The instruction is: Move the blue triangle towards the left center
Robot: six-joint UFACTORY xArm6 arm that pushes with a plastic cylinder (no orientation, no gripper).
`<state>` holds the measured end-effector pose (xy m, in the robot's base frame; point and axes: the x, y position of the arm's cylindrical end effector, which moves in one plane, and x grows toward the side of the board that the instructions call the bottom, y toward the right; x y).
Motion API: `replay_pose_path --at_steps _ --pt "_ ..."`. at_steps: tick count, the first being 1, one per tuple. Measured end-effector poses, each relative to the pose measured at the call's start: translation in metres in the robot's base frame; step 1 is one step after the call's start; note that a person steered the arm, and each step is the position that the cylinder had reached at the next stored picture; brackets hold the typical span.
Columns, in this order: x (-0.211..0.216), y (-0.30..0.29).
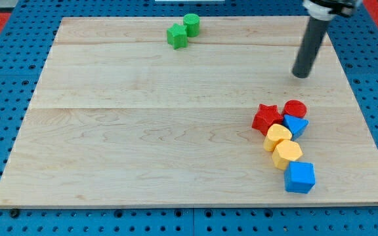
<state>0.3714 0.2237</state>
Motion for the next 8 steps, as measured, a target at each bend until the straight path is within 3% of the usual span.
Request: replay_pose_path --at_steps 1,3,8 --pt "0.007 0.044" --pt "0.056 0.048" --pt "0.054 0.041"
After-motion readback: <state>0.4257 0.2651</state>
